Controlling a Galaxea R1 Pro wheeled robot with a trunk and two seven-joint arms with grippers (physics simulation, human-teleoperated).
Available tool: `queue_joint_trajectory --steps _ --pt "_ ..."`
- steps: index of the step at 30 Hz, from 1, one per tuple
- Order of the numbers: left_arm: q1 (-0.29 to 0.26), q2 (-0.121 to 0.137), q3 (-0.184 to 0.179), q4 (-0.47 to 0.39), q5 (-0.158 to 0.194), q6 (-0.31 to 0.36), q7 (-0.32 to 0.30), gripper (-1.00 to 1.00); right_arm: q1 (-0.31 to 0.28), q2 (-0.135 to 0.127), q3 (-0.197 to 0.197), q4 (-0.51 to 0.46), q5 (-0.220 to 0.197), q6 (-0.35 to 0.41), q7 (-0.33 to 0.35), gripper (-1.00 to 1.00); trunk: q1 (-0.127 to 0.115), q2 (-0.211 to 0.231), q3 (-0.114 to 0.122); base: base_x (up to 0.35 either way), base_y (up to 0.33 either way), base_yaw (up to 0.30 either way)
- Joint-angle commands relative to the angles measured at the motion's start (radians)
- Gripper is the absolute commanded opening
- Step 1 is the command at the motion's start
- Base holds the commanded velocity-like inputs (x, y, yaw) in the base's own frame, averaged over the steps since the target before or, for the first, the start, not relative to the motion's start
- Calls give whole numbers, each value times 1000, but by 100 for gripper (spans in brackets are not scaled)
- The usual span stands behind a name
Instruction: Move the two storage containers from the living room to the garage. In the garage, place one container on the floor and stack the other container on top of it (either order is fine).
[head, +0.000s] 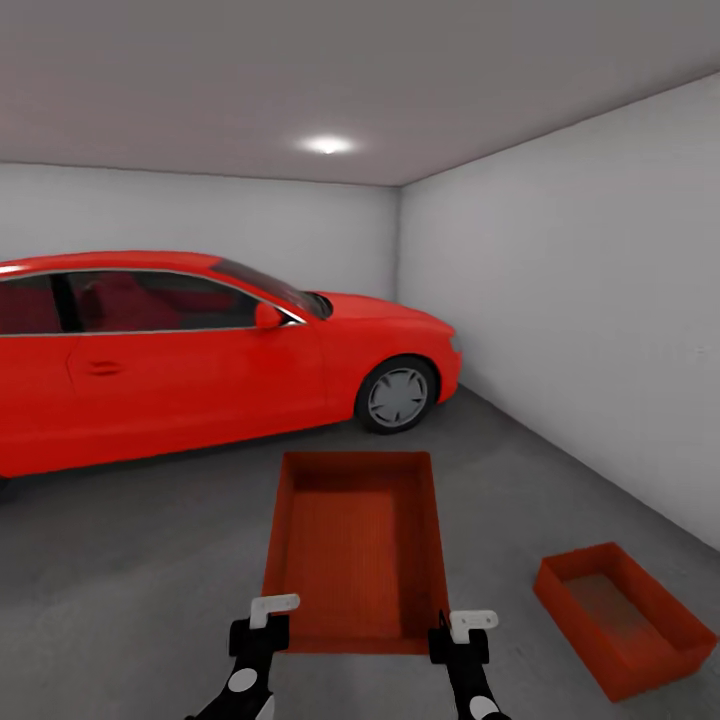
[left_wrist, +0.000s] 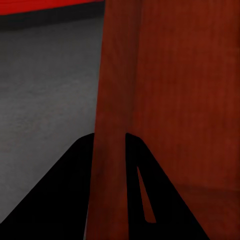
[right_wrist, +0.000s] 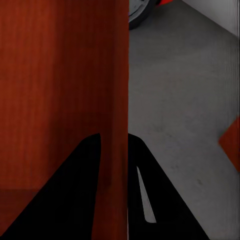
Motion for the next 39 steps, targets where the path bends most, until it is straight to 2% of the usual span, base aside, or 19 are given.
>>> queue_joint_trajectory --steps 1,39 --pt "0 1 -3 2 21 -2 8 -100 -2 0 -38 -23 -11 -49 2 -100 1 -2 -2 322 0 -281" --pt "0 1 -3 3 21 -2 8 -100 -2 0 -38 -23 -11 -49 2 -100 1 -2 -2 322 0 -281"
